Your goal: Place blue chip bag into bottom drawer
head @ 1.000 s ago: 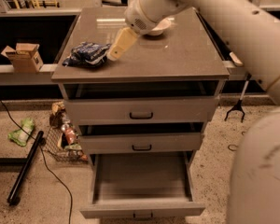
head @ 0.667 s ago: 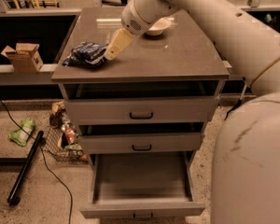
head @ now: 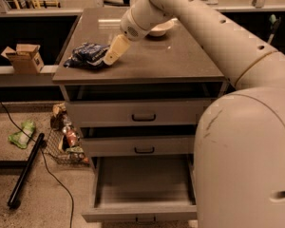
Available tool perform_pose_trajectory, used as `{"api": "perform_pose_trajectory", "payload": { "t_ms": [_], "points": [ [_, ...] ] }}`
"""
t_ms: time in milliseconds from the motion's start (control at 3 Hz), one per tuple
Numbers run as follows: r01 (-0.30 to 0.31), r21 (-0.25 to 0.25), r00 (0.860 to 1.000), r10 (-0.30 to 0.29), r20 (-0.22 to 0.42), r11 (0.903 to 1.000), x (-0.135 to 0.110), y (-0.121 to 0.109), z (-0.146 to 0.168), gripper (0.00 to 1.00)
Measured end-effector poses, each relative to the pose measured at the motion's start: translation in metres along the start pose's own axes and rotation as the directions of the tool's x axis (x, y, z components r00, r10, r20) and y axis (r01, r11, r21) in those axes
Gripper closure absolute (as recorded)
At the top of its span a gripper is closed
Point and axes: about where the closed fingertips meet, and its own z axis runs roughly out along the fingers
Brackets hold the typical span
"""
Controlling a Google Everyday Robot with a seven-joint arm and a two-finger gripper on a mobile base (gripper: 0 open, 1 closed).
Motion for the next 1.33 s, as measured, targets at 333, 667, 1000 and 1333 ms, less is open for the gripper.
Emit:
{"api": "perform_pose_trajectory", "payload": {
  "t_ms": [333,667,1000,1333],
  "points": [
    [-0.009,-0.026,1.000,0.009,-0.006,0.9996,0.003,0.000,0.015,0.00],
    [-0.023,-0.052,1.000,0.023,-0.008,0.9984,0.003,0.003,0.028,0.00],
    [-0.030,-0.069,0.999,0.029,-0.013,0.9972,0.004,0.006,0.036,0.18],
    [-0.035,-0.082,0.999,0.033,-0.020,0.9960,0.004,0.008,0.043,0.41]
  ]
}}
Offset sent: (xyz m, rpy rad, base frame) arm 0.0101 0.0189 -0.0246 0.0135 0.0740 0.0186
